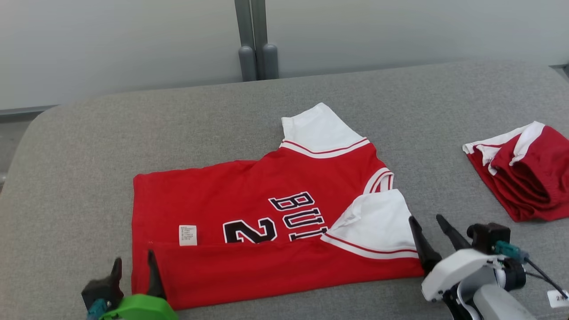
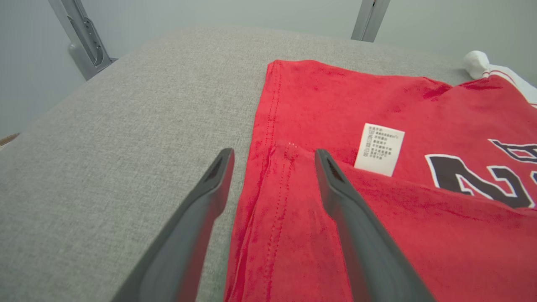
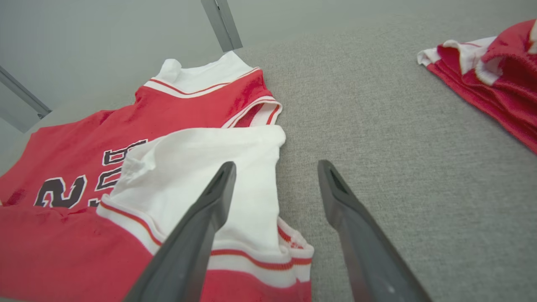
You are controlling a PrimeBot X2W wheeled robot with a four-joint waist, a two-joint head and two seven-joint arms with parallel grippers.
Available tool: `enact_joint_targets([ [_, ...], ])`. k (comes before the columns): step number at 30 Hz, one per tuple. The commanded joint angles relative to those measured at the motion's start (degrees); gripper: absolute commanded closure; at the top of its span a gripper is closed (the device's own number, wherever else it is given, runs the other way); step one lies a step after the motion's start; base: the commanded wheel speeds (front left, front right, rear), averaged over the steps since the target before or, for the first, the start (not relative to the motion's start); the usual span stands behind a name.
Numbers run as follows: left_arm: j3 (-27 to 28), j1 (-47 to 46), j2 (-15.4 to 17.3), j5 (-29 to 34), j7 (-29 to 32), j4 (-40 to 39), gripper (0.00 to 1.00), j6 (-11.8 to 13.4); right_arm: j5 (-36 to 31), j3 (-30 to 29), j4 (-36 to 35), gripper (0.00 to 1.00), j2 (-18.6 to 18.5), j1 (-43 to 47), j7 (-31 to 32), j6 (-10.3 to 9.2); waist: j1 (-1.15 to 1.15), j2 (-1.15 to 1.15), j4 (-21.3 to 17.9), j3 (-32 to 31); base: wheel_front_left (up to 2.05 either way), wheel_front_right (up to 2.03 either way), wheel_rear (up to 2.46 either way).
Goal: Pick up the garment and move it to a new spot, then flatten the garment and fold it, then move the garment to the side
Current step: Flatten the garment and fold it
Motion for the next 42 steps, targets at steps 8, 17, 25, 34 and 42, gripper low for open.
enact_joint_targets([
  [8,2.6,-14.6,1.5,2.7,0.0,6.9,0.00,-1.3,-5.5,0.2,0.9,0.00,1.7,-11.9,-0.1,-0.03,0.00,0.00,0.7,7.2,0.00,0.00,0.00],
  [17,2.2,-29.9,4.3,2.7,0.0,20.6,0.00,-4.1,-5.9,4.3,4.6,0.00,2.6,-22.9,0.0,-0.03,0.00,0.00,0.5,13.7,0.00,0.00,0.00],
  [25,0.3,-39.3,6.1,3.7,0.4,30.3,0.00,-5.2,-4.6,7.4,5.9,0.00,2.3,-27.7,-0.1,-0.03,0.00,0.00,0.5,18.2,0.00,0.00,0.00],
  [34,-2.1,-44.1,4.7,4.4,0.3,35.8,1.00,-6.1,-2.4,9.8,10.8,0.00,0.6,-38.4,3.4,-0.03,0.00,0.00,3.0,22.2,0.00,0.00,0.00],
  [42,-4.3,-46.6,2.1,5.2,0.1,30.8,1.00,-6.7,-3.5,10.0,21.0,0.00,0.0,-49.4,9.5,-0.03,0.00,0.00,7.8,25.2,0.00,0.00,0.00],
])
